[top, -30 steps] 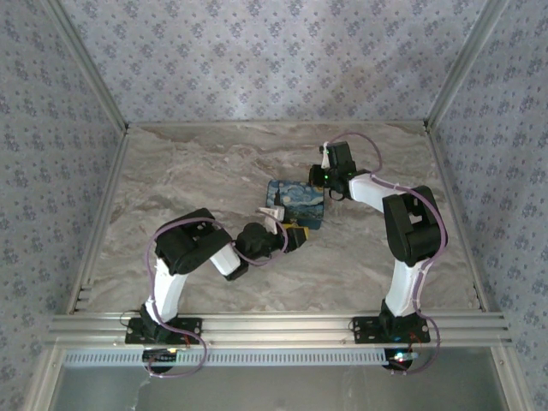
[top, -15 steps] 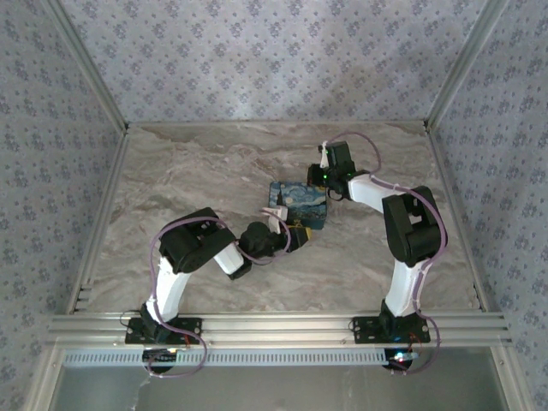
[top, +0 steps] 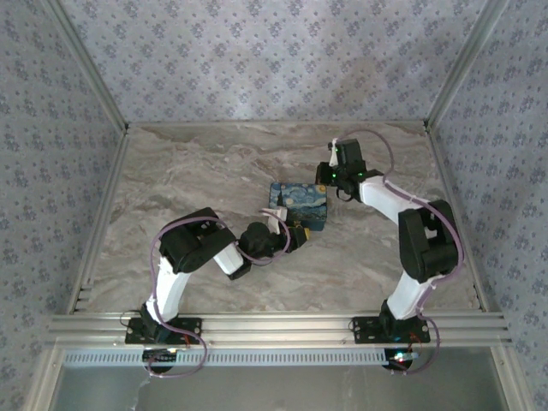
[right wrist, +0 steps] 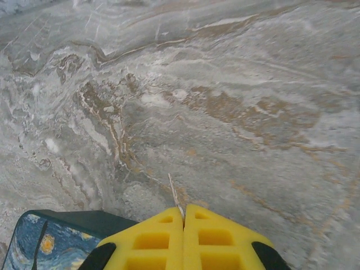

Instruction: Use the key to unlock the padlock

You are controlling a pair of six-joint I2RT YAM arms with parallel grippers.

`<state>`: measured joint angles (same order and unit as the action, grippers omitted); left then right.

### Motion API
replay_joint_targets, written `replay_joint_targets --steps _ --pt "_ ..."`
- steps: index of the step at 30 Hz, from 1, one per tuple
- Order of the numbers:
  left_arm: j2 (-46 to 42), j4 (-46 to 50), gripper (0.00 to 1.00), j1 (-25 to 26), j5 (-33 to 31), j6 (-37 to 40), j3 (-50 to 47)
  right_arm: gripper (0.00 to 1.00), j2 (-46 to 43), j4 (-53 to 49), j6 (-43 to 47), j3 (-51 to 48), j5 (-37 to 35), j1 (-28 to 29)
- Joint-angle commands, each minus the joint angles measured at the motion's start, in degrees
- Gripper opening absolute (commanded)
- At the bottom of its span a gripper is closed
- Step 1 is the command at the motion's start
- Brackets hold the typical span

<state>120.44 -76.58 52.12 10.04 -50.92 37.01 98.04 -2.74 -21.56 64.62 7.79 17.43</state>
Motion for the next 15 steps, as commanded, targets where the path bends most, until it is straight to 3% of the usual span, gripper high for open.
replay_joint_targets --steps 1,7,15 --pt "2.21 8.20 0.43 -0.44 1.03 -1.04 -2.29 0.00 -3.19 -5.73 -1.00 -1.49 -4.99 -1.50" --pt "1.70 7.80 0.47 -0.42 1.46 -0.94 -2.80 0.00 -5.57 -6.41 -2.95 -7.75 -4.96 -2.23" --pt "3.13 7.13 0.52 -0.17 2.97 -1.04 -1.20 0.00 -3.61 -3.70 -3.14 -9.75 -3.28 1.47"
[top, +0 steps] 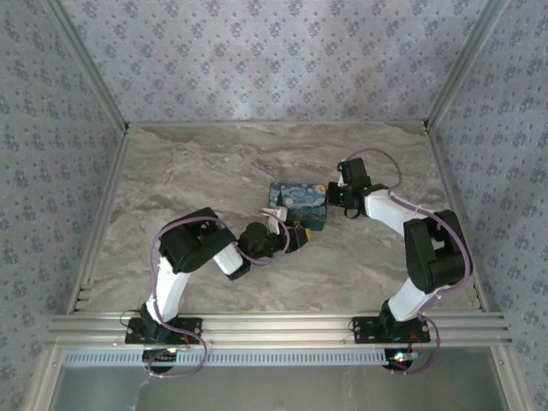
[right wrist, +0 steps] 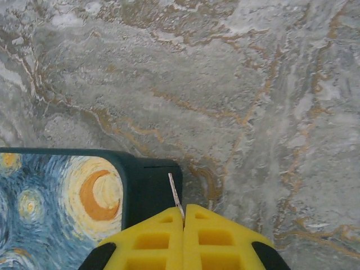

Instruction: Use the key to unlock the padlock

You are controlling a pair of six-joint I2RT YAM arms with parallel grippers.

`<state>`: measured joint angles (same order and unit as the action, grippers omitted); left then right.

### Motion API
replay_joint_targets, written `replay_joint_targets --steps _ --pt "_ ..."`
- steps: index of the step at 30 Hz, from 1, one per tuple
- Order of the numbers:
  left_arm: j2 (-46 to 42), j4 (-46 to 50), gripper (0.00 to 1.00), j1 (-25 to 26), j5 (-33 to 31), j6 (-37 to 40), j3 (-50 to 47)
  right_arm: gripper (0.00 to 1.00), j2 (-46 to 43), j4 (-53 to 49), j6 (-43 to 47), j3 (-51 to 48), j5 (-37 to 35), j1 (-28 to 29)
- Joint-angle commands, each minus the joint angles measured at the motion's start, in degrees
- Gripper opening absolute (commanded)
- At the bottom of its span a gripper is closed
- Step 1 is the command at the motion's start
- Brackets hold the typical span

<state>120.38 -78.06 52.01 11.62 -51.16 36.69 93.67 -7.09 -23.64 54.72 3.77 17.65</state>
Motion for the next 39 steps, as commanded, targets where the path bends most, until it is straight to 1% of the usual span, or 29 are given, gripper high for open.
replay_joint_targets --steps 1,11,17,25,31,34,36,37,39 --pt "3.27 8.63 0.53 0.04 1.54 -0.80 -0.66 0.00 0.84 0.85 -1.18 0.15 0.66 1.61" --pt "4.58 8.87 0.60 0.20 1.35 -0.87 0.66 0.00 0.64 2.39 -1.43 -1.23 1.54 2.06" --pt "5.21 8.54 0.60 0.22 0.51 -1.27 1.28 0.00 0.11 2.92 -2.11 -1.66 1.92 2.73" --pt "4.79 7.22 0.51 -0.36 -0.98 -3.03 -1.80 0.00 -0.41 3.03 -1.87 -2.29 1.55 2.70" --pt "4.43 7.43 0.47 -1.12 -0.89 -3.84 -3.90 0.00 -0.59 3.62 -2.16 -3.06 1.83 2.74" --pt "4.34 8.48 0.42 -1.43 -0.40 -4.16 -3.80 0.00 -0.77 3.80 -2.29 -3.36 1.83 2.87" --pt "4.12 9.03 0.40 -1.72 -0.02 -4.31 -3.89 0.00 -1.01 3.87 -2.29 -3.64 1.77 2.83" --pt "4.00 9.04 0.37 -1.83 0.06 -4.35 -4.16 0.00 -1.11 3.89 -2.28 -3.65 1.65 2.86" --pt "3.62 9.21 0.36 -2.16 0.23 -4.30 -4.62 0.00 -1.27 3.92 -2.20 -3.77 1.57 2.93"
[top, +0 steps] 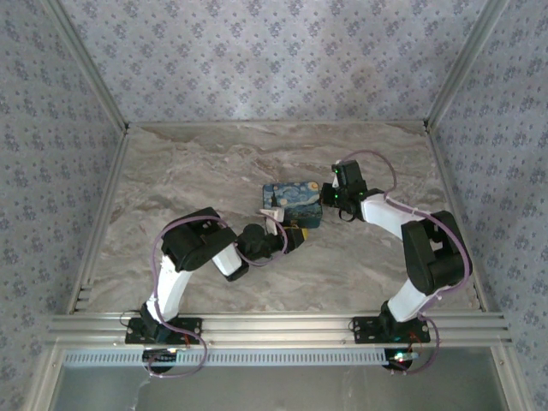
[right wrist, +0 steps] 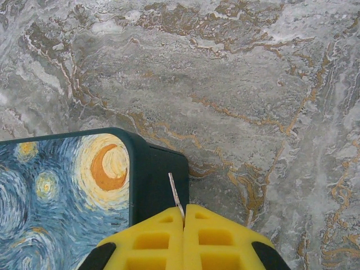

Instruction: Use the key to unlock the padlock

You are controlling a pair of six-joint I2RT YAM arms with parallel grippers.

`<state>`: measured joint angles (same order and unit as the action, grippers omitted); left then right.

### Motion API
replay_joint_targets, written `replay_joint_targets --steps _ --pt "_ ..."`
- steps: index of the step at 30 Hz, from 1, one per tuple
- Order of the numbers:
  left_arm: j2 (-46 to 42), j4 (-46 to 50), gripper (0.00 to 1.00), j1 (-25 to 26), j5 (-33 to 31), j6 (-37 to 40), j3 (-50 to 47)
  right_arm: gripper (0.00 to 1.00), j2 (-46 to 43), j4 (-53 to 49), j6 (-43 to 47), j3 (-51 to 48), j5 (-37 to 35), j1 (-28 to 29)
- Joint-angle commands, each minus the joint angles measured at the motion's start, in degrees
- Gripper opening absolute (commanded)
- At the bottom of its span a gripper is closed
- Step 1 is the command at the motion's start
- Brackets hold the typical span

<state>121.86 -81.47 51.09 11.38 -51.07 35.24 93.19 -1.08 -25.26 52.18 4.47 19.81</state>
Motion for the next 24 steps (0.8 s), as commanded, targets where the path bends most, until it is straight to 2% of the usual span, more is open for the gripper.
replay_joint_targets --steps 1,10,16,24 --pt "1.99 12.69 0.36 -1.34 0.49 -4.31 -3.49 0.00 -0.90 -2.08 -0.49 -1.24 0.84 0.71" --pt "1.27 14.53 0.35 -2.29 1.36 -4.58 -4.05 0.00 -0.97 -1.68 -0.60 -1.59 1.07 0.84" --pt "0.34 19.39 0.47 -3.34 2.39 -5.11 -3.27 0.00 -1.16 -1.78 -0.46 -1.63 1.08 1.02" --pt "-0.22 20.96 0.36 -3.83 2.47 -4.84 -3.33 0.00 -1.55 -1.55 -0.50 -1.82 1.19 1.12"
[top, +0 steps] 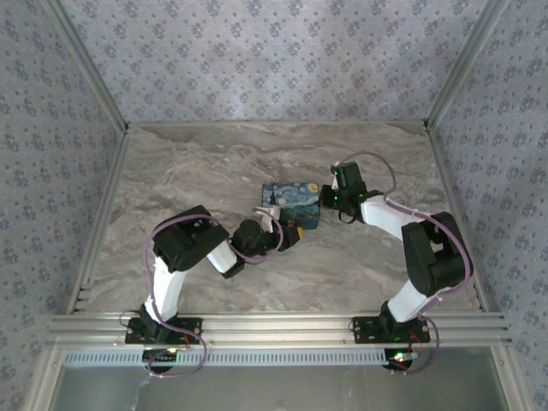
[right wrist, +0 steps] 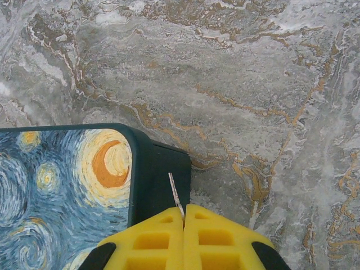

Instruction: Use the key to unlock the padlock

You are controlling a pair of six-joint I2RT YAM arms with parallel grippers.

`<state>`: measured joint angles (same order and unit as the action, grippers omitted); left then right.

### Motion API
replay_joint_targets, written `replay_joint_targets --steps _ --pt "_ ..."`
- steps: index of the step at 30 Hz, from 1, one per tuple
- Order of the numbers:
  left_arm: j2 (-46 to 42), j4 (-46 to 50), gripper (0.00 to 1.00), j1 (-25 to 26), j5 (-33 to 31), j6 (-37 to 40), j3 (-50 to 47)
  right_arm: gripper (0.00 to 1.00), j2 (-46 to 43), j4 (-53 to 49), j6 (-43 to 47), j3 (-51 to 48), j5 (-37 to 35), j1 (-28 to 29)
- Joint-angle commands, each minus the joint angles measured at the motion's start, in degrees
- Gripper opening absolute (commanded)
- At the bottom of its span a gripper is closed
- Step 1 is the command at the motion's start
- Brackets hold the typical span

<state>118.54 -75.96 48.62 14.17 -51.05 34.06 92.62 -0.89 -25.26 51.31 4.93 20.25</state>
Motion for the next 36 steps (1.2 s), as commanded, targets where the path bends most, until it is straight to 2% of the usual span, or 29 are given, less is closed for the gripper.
replay_joint_targets --steps 1,6,13,21,25,36 --pt "3.10 15.42 0.35 -1.42 -0.21 -4.85 -2.16 0.00 -1.10 -1.68 -0.58 -0.90 0.71 0.67" --pt "3.20 15.89 0.23 -1.87 0.59 -4.95 -2.15 0.00 -1.65 -1.79 -0.32 -1.04 0.63 0.69" --pt "3.02 16.73 0.11 -2.31 1.56 -5.16 -2.08 0.00 -2.97 -2.51 0.25 -1.25 0.45 0.45" --pt "0.76 19.39 0.08 -2.43 2.26 -6.32 -2.29 0.00 -8.74 -4.19 0.60 -2.64 1.75 -1.56" --pt "-1.22 21.30 0.08 -2.51 2.15 -7.24 -1.41 0.00 -14.25 -4.07 -0.01 -5.61 6.54 -3.39" --pt "-8.42 39.41 0.08 -2.83 1.32 -6.65 6.73 0.00 -34.17 0.06 -5.00 -13.93 26.17 -12.16"
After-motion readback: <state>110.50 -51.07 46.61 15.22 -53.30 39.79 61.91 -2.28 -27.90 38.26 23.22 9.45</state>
